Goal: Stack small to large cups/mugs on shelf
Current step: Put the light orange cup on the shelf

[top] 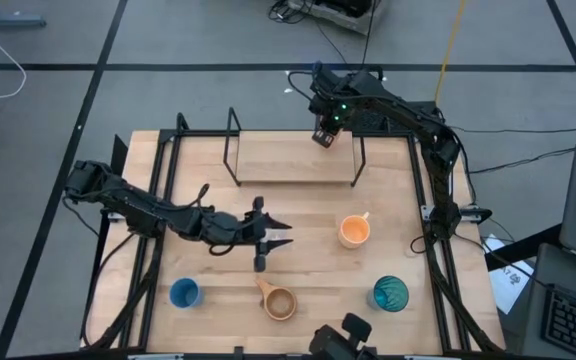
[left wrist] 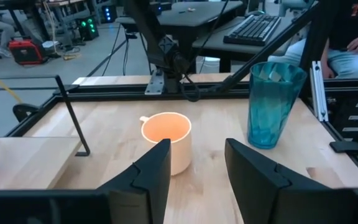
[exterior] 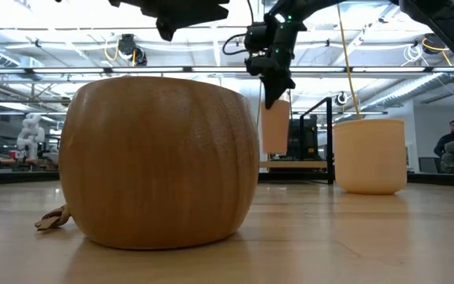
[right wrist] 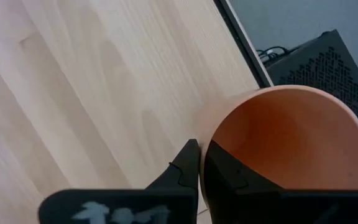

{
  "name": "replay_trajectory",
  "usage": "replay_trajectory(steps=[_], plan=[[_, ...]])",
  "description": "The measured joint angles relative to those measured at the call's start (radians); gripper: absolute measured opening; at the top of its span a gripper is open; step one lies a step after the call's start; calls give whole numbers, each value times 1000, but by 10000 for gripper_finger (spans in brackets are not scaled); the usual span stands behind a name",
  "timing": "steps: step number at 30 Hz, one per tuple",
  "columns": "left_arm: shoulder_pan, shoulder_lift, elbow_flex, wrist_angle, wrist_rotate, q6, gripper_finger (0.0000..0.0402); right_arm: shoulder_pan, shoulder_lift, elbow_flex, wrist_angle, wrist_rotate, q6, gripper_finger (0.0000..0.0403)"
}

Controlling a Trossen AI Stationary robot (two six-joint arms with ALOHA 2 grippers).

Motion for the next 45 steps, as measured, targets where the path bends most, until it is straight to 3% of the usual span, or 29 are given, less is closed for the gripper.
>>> replay_trajectory(steps=[35,45], plan=[[-6,0,0,1,2,23,154,-24,-2,-106,79,0,-6,10],[-6,0,0,1,6,24,154,-24,-4,-110,86,4,-10,88]])
